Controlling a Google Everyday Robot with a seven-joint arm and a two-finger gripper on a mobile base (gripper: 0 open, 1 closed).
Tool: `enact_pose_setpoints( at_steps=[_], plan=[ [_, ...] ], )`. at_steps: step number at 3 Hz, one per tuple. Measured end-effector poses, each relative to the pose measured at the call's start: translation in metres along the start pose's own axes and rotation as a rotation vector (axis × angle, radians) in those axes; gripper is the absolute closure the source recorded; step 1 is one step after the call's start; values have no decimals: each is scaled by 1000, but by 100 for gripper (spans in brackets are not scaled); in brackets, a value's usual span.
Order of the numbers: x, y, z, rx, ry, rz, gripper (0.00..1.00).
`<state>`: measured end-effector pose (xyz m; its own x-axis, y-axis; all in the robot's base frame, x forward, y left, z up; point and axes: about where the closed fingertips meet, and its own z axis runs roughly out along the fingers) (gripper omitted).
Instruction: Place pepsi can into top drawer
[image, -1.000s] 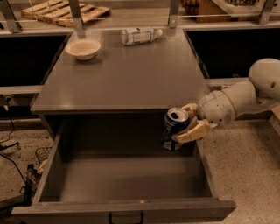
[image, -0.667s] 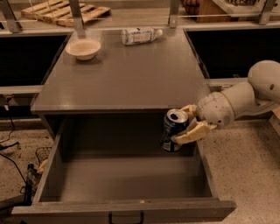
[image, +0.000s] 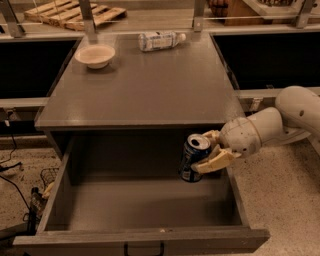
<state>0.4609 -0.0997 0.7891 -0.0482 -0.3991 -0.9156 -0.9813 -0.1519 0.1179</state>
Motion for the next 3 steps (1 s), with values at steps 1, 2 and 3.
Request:
enact_pose_setpoints(
  at_steps=[1,2,3],
  plan=[
    [13,6,7,-25,-19,24,100],
    [21,16,12,-24,-7,31,100],
    [15,13,12,54,51,8,100]
  ],
)
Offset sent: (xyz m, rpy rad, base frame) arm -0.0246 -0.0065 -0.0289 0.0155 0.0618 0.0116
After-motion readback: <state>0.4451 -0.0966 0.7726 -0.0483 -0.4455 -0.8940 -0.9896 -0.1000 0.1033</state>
